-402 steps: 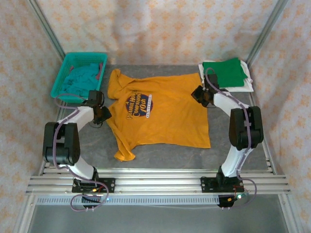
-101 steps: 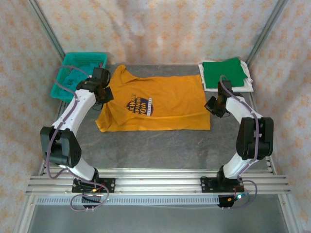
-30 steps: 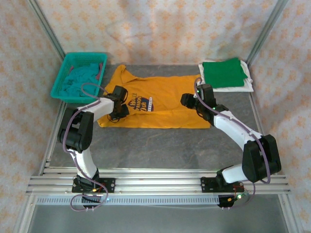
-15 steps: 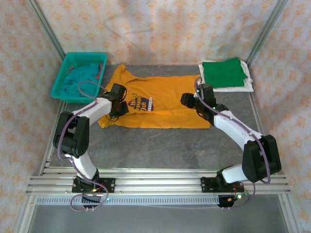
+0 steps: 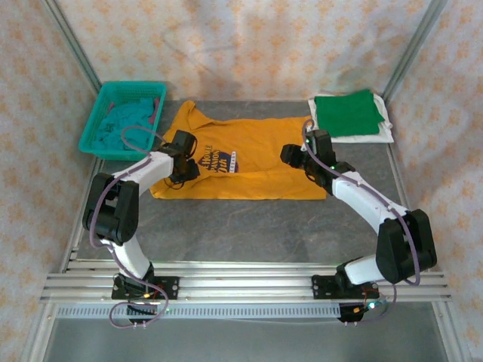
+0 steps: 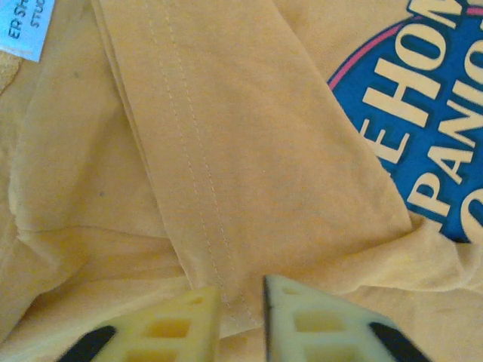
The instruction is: Fold and stack the t-shirts
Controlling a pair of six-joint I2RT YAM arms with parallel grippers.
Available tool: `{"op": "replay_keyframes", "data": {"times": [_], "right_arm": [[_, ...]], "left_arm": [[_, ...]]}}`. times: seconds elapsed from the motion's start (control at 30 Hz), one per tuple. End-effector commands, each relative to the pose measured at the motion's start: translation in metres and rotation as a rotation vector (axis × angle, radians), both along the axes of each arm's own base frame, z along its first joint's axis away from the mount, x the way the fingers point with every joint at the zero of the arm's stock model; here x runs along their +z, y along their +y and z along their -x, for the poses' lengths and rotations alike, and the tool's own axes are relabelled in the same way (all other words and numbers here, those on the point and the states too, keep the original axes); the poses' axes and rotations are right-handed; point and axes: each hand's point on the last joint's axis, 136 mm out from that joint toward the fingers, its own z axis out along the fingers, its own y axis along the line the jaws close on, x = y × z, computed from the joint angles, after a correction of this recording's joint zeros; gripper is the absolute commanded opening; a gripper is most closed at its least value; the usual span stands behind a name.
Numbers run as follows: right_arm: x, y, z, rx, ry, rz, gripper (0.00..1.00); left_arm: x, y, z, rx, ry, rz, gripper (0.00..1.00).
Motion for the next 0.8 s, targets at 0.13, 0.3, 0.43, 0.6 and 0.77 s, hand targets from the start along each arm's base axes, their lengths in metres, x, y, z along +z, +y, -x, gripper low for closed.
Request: {"op": "replay_keyframes", "data": {"times": [0.13,0.3,0.43,0.6,0.77], "right_arm": [[0.016,0.001,-0.005,-0.005,-0.027,-0.007,0.48],[0.010,0.005,-0.004,0.021,-0.012,-0.009,0.49],[0.006,0.007,-0.005,0.028,-0.003,-0.013,0.49],[0.002,0.010,-0.006,0.034,0.012,-0.023,0.49],[0.001,0.010,-0.006,0.033,0.018,-0.023,0.49]], "left_arm": [[-0.019,-0.001,0.002,-0.003,0.041,-0.019,0.28],[-0.030,-0.001,0.006,0.029,0.056,-0.005,0.29],[-0.034,-0.001,0.008,0.030,0.055,-0.002,0.16],[-0.030,0.000,0.007,0.032,0.049,-0.007,0.00],[-0.020,0.002,0.009,0.033,0.043,-0.018,0.00]]}}
